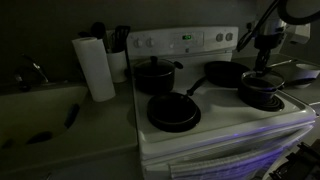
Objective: Put the lid on the black pot to the front right.
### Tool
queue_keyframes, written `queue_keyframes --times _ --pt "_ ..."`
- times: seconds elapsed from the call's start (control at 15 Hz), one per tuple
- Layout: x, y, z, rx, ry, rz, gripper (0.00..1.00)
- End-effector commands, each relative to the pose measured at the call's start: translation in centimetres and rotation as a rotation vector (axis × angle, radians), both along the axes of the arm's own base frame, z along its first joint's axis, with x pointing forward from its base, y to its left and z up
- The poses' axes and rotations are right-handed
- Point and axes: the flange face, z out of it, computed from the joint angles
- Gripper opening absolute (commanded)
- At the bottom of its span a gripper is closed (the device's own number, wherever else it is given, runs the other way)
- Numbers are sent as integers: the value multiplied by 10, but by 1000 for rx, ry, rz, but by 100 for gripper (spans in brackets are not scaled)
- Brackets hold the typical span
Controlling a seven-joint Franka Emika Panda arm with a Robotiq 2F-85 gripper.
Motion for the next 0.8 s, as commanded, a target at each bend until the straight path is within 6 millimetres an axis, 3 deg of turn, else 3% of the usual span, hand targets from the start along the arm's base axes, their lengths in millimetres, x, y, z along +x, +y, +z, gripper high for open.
queue_keyframes --times 0.0,0.2,0.53,0.73 --pt "-21 -16 4 -101 -95 -130 16" --pt "-32 -21 8 -137 -177 -238 16" --pt "-37 -18 9 -52 -285 -285 16" --pt "-40 -35 2 -40 -324 -300 16"
